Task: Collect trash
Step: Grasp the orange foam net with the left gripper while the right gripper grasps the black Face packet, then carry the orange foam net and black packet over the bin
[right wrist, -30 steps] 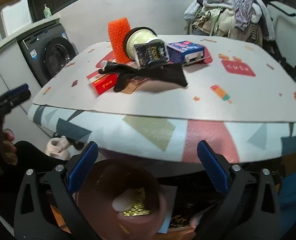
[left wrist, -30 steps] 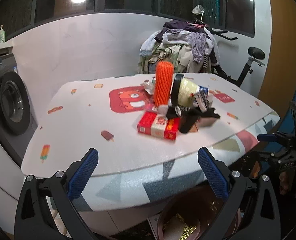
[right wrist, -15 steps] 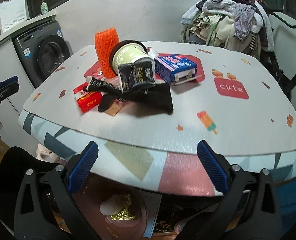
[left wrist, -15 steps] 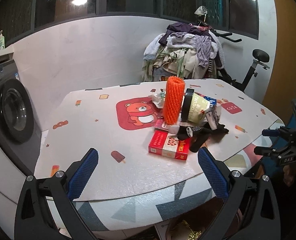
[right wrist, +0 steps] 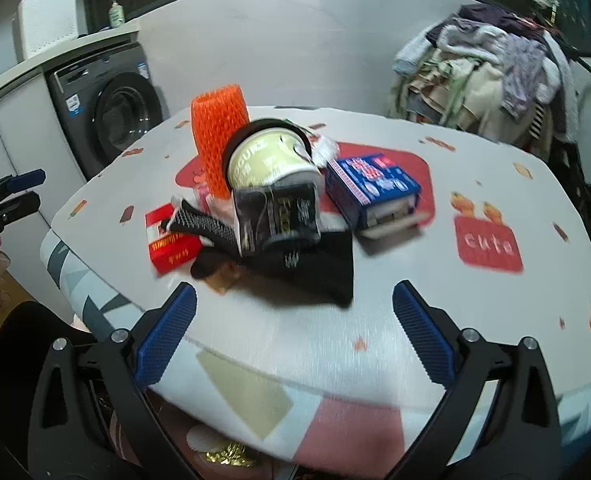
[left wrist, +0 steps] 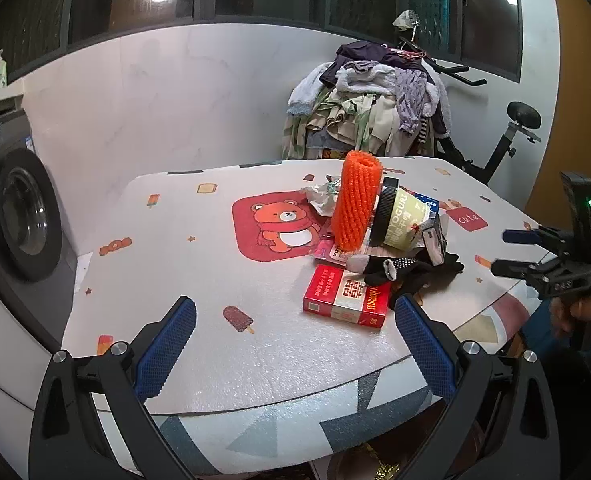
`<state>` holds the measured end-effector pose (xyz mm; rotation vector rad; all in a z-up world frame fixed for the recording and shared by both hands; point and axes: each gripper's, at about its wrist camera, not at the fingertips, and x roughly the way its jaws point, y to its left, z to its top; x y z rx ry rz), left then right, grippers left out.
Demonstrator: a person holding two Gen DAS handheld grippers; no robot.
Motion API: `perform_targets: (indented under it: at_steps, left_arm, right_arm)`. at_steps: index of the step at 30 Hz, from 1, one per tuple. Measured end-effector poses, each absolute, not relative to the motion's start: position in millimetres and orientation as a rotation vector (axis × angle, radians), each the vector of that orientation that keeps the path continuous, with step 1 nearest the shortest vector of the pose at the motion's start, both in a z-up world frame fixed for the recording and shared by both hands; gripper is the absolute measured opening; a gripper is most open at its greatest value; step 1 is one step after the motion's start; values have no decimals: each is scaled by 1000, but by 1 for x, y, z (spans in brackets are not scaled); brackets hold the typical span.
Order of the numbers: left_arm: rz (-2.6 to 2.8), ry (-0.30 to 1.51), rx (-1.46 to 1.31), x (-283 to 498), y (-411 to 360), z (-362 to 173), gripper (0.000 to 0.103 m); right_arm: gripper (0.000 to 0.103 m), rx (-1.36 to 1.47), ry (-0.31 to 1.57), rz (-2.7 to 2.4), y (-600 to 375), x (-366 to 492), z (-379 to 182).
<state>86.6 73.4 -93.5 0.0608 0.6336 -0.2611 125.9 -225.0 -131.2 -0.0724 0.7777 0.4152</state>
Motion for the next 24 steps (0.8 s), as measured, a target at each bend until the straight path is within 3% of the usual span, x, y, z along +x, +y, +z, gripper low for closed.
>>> perform_targets:
  at_steps: [11, 13, 15, 24]
  left_arm:
    - [-285, 686, 17, 106, 74, -108, 97]
    - [-295, 692, 14, 111, 71, -110, 97]
    - [-309, 694, 7, 117, 67, -110, 97]
    - [-395, 705, -23, 165, 27, -106, 96]
  right_arm:
    - [92, -81, 789, 525, -193, 191, -145]
    - [86, -58, 804, 541, -191, 199, -149]
    - [63, -25, 833, 559, -191, 205, -155]
    - [59, 61, 760, 545, -214, 183, -140]
